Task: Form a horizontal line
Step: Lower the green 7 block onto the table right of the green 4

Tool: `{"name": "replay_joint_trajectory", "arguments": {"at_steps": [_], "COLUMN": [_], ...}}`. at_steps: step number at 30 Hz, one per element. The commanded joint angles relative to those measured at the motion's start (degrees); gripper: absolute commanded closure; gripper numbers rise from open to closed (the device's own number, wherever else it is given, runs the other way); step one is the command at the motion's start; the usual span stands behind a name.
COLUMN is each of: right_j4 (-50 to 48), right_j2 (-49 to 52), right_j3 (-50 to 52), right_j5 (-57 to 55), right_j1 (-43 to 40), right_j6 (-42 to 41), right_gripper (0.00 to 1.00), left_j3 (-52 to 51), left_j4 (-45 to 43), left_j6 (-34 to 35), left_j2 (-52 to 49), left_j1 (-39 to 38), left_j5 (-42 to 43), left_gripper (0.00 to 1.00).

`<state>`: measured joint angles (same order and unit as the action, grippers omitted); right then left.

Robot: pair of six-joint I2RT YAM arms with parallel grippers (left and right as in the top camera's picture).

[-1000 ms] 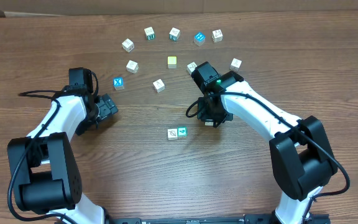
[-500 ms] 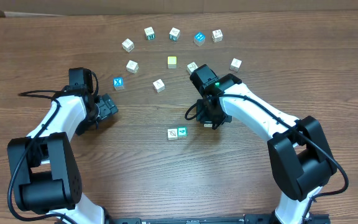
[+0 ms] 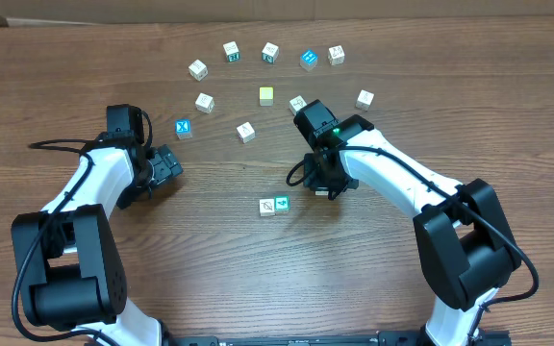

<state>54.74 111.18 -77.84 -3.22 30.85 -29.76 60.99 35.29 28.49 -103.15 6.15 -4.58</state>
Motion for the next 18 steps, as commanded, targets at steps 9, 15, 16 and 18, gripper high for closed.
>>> {"name": "replay_joint_trajectory", "arguments": {"at_steps": [9,15,16,18], "right_j4": [-0.3,-0.2,-0.2,-0.2], "right_j2": [0.1,0.1,0.1,0.1], "right_j3": [0.7,0.7,0.7,0.7], "right_j5": [-0.5,-0.5,-0.5,-0.5], "right_j1": [0.3,0.3,0.3,0.3], "right_j6": [0.2,0.2,0.2,0.2], "right_gripper": [0.68,0.51,0.49,0.44], "left_j3": [-0.2,-0.2,-0.2,-0.2], "left_j4": [0.0,0.0,0.0,0.0], "left_j6": [-0.2,-0.2,-0.2,-0.2], "left_j2": [-0.7,-0.7,-0.7,-0.7], "left_j1": [0.2,0.2,0.2,0.2], "left_j5": [-0.3,-0.3,-0.3,-0.3], "left_gripper": [0.00,0.00,0.00,0.00]}}
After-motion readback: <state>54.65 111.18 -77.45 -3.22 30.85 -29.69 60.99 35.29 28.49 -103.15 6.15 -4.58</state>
